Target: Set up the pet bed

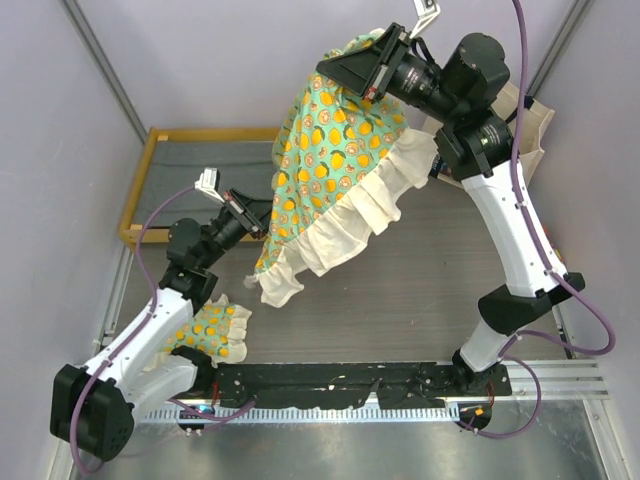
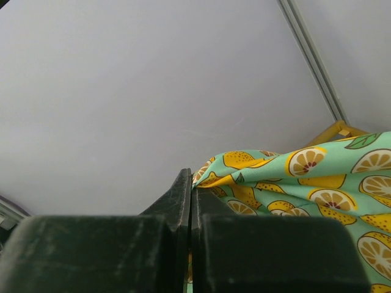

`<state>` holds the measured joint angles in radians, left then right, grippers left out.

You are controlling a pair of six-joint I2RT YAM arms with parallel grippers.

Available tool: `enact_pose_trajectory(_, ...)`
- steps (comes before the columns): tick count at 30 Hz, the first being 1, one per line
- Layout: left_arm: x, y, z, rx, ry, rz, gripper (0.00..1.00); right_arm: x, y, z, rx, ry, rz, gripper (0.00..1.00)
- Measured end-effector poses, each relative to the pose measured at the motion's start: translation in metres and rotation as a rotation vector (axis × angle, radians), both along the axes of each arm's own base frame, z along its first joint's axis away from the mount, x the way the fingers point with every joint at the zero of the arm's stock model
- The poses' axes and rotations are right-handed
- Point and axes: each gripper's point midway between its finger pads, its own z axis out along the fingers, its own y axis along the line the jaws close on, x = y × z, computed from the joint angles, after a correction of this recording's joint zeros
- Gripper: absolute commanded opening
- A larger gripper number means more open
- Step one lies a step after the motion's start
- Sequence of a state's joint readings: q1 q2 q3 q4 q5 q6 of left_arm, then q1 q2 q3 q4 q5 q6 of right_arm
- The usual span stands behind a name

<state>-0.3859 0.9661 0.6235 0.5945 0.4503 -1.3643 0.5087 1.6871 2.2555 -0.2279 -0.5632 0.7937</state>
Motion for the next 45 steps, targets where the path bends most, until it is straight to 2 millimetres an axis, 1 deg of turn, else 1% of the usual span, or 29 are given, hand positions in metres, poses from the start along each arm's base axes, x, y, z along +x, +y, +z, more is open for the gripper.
enact_pose_trajectory(3,0.000,-0.001,0.002,0.023,-0.017,0.000,0.00,-0.003,-0.003,0.001,-0.010,-0.011,-0.009,0.01)
enact_pose_trajectory(4,0.000,-0.001,0.005,0.039,-0.028,0.001,0.00,-0.005,-0.005,0.002,-0.015,-0.019,-0.015,0.01)
enact_pose_trajectory(6,-0.002,0.000,0.017,0.068,-0.063,0.007,0.00,-0.007,-0.009,0.002,-0.024,-0.025,-0.039,0.01)
enact_pose_trajectory(7,-0.005,0.002,0.027,0.084,-0.092,0.015,0.00,-0.008,-0.012,0.002,-0.029,-0.031,-0.052,0.01)
enact_pose_trajectory(10,-0.019,0.009,0.047,0.107,-0.167,0.041,0.00,-0.012,-0.021,0.000,-0.045,-0.044,-0.095,0.01)
enact_pose_trajectory(12,-0.028,0.015,0.057,0.120,-0.213,0.058,0.00,-0.015,-0.025,-0.001,-0.053,-0.050,-0.113,0.01)
enact_pose_trajectory(14,-0.032,0.018,0.063,0.141,-0.243,0.072,0.00,-0.016,-0.028,-0.002,-0.062,-0.057,-0.127,0.01)
enact_pose_trajectory(16,-0.029,0.021,0.069,0.199,-0.265,0.104,0.00,-0.014,-0.029,-0.004,-0.071,-0.059,-0.135,0.01)
enact_pose_trajectory(18,-0.023,0.027,0.081,0.266,-0.289,0.149,0.00,-0.011,-0.027,-0.008,-0.085,-0.054,-0.138,0.01)
enact_pose_trajectory(20,-0.016,0.039,0.108,0.338,-0.350,0.219,0.00,-0.006,-0.024,-0.009,-0.097,-0.054,-0.135,0.01)
enact_pose_trajectory(22,-0.010,0.054,0.137,0.400,-0.413,0.298,0.00,0.001,-0.017,-0.006,-0.103,-0.060,-0.121,0.01)
enact_pose_trajectory(23,-0.006,0.065,0.159,0.436,-0.461,0.354,0.00,0.006,-0.012,-0.003,-0.098,-0.072,-0.109,0.01)
enact_pose_trajectory(25,-0.001,0.080,0.188,0.476,-0.528,0.436,0.00,0.014,0.001,-0.001,-0.095,-0.086,-0.082,0.01)
enact_pose_trajectory(26,0.000,0.089,0.199,0.502,-0.557,0.476,0.00,0.019,0.009,-0.001,-0.091,-0.097,-0.066,0.01)
enact_pose_trajectory(28,0.010,0.104,0.212,0.562,-0.587,0.548,0.00,0.025,0.026,-0.008,-0.094,-0.102,-0.028,0.01)
enact_pose_trajectory(29,0.014,0.113,0.218,0.593,-0.597,0.588,0.00,0.029,0.039,-0.016,-0.097,-0.102,-0.001,0.01)
enact_pose_trajectory(30,0.019,0.122,0.224,0.628,-0.610,0.631,0.00,0.033,0.048,-0.022,-0.100,-0.102,0.014,0.01)
enact_pose_trajectory(32,0.030,0.142,0.234,0.692,-0.629,0.719,0.00,0.043,0.071,-0.042,-0.115,-0.091,0.041,0.01)
enact_pose_trajectory(33,0.035,0.149,0.236,0.719,-0.634,0.751,0.00,0.051,0.081,-0.053,-0.126,-0.085,0.042,0.01)
enact_pose_trajectory(35,0.049,0.166,0.234,0.787,-0.628,0.822,0.00,0.069,0.100,-0.080,-0.154,-0.062,0.032,0.01)
enact_pose_trajectory(36,0.057,0.175,0.228,0.819,-0.614,0.854,0.00,0.080,0.110,-0.096,-0.169,-0.051,0.022,0.01)
enact_pose_trajectory(37,0.068,0.183,0.216,0.853,-0.591,0.886,0.00,0.091,0.120,-0.113,-0.187,-0.037,0.015,0.01)
enact_pose_trajectory(39,0.085,0.196,0.187,0.910,-0.526,0.912,0.00,0.112,0.136,-0.149,-0.225,-0.003,-0.003,0.01)
enact_pose_trajectory(41,0.106,0.208,0.148,0.967,-0.445,0.918,0.00,0.131,0.154,-0.186,-0.270,0.013,-0.024,0.01)
enact_pose_trajectory(42,0.117,0.217,0.126,1.003,-0.392,0.921,0.00,0.142,0.162,-0.212,-0.302,0.027,-0.042,0.01)
enact_pose_trajectory(43,0.124,0.223,0.110,1.027,-0.353,0.924,0.00,0.152,0.169,-0.235,-0.337,0.038,-0.059,0.01)
enact_pose_trajectory(45,0.140,0.243,0.076,1.076,-0.255,0.941,0.00,0.163,0.179,-0.280,-0.411,0.067,-0.090,0.01)
